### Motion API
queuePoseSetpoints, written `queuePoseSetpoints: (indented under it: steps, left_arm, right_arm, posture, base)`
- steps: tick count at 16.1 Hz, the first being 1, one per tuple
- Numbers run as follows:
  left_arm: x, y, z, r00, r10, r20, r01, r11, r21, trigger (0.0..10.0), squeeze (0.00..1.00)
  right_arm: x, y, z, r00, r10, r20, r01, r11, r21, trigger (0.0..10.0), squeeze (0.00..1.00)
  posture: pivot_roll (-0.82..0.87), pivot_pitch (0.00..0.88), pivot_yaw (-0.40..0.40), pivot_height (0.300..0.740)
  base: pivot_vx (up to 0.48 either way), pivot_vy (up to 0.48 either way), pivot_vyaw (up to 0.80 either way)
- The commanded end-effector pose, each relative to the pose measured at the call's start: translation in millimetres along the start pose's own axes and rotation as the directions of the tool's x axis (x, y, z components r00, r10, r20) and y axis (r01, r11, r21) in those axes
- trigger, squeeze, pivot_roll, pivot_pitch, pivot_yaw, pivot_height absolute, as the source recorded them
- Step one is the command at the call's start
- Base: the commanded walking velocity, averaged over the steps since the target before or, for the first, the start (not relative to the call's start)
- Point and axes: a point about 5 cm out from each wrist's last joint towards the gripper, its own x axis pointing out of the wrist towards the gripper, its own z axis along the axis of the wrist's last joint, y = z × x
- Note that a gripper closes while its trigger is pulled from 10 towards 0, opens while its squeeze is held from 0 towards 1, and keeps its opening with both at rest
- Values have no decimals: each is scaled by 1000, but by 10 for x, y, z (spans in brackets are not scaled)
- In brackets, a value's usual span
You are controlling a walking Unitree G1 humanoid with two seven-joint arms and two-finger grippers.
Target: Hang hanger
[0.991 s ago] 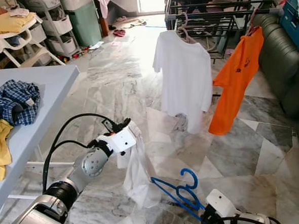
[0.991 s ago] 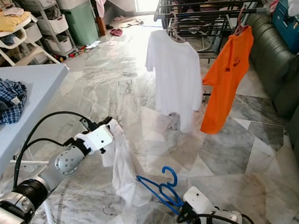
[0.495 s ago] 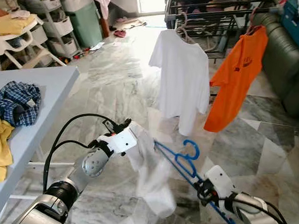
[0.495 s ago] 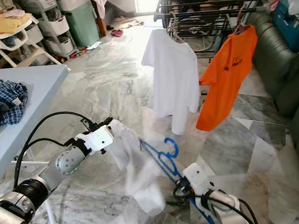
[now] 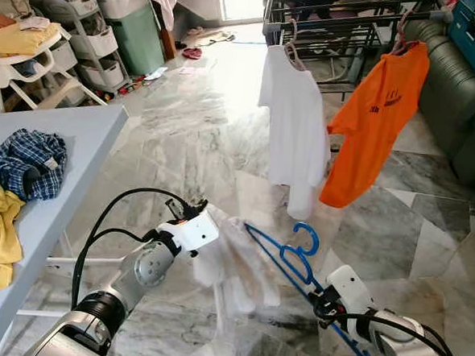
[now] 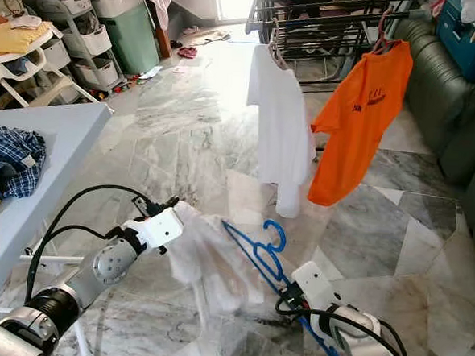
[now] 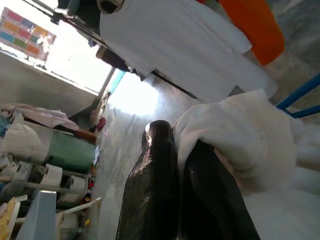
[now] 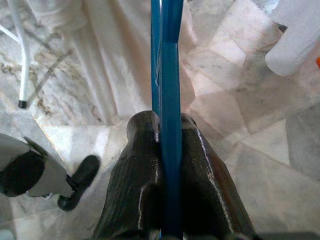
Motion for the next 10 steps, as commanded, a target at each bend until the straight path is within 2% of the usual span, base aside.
queuePoseSetpoints:
  steps: [1, 2, 3, 4, 6, 7, 8, 10]
  left_arm:
    - [-43, 34, -115, 998, 22, -63, -23, 999, -22, 10000, 0]
    - [-91, -100, -231, 985, 10, -171, -41, 984, -176, 10000, 0]
    - [-110, -156, -260, 980, -4, -200, -45, 969, -242, 10000, 0]
    - [-152, -302, -309, 966, -48, -255, -76, 888, -454, 10000, 0]
    - [-174, -424, -319, 956, -84, -282, -130, 739, -661, 10000, 0]
    - [-179, -453, -311, 957, -90, -276, -145, 678, -721, 10000, 0]
    - [-178, -457, -294, 961, -81, -264, -150, 650, -745, 10000, 0]
    - [-160, -374, -275, 970, -44, -238, -151, 657, -738, 10000, 0]
  right_arm:
    - [5, -75, 92, 998, -53, 43, 53, 999, 15, 10000, 0]
    - [30, -131, 165, 991, -99, 86, 88, 988, 123, 10000, 0]
    - [39, -116, 173, 992, -94, 88, 83, 990, 115, 10000, 0]
    - [76, -85, 205, 988, -114, 100, 104, 990, 98, 10000, 0]
    - [132, -70, 308, 970, -187, 155, 162, 973, 163, 10000, 0]
    - [167, -41, 373, 959, -217, 180, 185, 966, 177, 10000, 0]
    - [195, 4, 439, 954, -218, 206, 182, 966, 183, 10000, 0]
    - [198, 32, 589, 949, -190, 251, 153, 975, 159, 10000, 0]
  posture:
    - [-141, 4, 168, 740]
    - [-146, 5, 166, 740]
    - [-148, 4, 165, 740]
    - [-150, 6, 163, 740]
    - [-152, 6, 153, 740]
    - [-154, 7, 149, 740]
    - [-154, 10, 144, 740]
    - [-151, 15, 135, 740]
  base:
    - [0, 0, 0]
    - [0, 0, 0]
    - [0, 0, 0]
    - [0, 0, 0]
    - [0, 0, 0]
    - [0, 0, 0]
    - [0, 0, 0]
    - [0, 0, 0]
